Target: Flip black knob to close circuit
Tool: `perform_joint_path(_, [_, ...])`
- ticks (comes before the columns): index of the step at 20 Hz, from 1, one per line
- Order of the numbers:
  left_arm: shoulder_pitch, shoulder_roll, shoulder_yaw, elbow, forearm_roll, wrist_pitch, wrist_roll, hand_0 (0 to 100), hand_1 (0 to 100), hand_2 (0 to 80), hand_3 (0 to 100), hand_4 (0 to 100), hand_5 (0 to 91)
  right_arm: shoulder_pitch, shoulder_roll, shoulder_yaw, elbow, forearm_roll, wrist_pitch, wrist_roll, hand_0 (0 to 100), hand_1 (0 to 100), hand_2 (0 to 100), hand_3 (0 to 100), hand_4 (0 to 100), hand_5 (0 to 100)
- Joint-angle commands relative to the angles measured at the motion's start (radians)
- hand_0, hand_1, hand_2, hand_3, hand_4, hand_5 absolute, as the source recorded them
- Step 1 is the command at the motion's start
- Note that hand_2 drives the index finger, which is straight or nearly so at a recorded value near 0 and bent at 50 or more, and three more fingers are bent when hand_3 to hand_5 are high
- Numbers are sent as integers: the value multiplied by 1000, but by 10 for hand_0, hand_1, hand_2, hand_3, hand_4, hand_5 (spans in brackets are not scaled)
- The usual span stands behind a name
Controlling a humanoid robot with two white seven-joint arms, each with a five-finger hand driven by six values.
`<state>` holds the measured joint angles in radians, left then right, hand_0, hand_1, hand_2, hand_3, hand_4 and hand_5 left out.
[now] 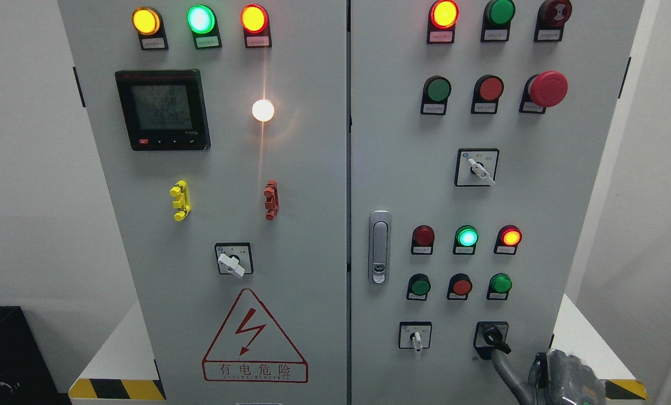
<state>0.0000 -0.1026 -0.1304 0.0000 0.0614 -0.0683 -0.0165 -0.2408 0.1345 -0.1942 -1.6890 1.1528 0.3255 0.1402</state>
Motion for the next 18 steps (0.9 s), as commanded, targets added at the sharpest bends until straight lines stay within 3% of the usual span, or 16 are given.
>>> perform_joint_path(1, [21, 0, 0, -23, 0, -1, 0, 120, 556, 0, 0, 0, 0, 2, 0, 36, 3, -1, 1, 2, 0, 26, 875, 1000, 948, 1000])
perform_joint_path(18, [21, 0, 0, -23, 0, -1, 0, 120, 556, 0, 0, 0, 0, 25, 0, 104, -21, 4, -3, -8, 0, 31, 871, 1000, 947, 1000])
